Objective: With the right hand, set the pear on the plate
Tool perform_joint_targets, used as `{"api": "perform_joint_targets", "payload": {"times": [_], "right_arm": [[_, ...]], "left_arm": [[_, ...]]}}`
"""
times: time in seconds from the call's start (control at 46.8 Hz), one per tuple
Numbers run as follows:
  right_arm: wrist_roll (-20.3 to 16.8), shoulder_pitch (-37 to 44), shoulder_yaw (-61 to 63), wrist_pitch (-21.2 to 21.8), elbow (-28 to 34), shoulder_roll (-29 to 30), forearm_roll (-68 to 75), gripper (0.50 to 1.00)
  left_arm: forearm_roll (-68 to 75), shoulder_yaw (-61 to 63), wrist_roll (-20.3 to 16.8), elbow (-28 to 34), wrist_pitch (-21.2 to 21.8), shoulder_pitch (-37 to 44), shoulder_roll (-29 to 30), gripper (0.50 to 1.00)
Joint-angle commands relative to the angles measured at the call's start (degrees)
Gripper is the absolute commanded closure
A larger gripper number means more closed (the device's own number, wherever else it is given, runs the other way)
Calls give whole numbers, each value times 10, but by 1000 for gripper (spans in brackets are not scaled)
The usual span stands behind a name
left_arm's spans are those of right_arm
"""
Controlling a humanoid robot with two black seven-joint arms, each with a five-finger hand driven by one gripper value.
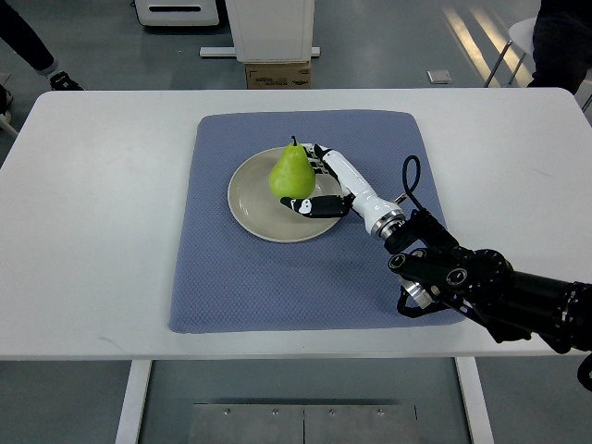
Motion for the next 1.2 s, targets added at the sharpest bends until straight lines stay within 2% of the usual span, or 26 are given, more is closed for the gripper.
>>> {"api": "perform_joint_targets", "payload": {"times": [0.0, 0.128, 0.619, 0.705, 1.175], "right_arm": [[0, -1, 0, 1, 0, 0, 0, 657], [0, -1, 0, 0, 1, 0, 0, 620], [0, 2, 1, 0, 2, 0, 0, 565], [0, 4, 5, 0, 2, 0, 0, 507], [-5, 8, 73, 0, -3, -3, 4, 500]], "left_arm": [[0, 0, 0, 0, 0, 0, 0, 500], [0, 0, 0, 0, 0, 0, 0, 500], [0, 0, 0, 0, 0, 0, 0, 500], [0, 0, 0, 0, 0, 0, 0, 500], [0, 0, 0, 0, 0, 0, 0, 500]]}}
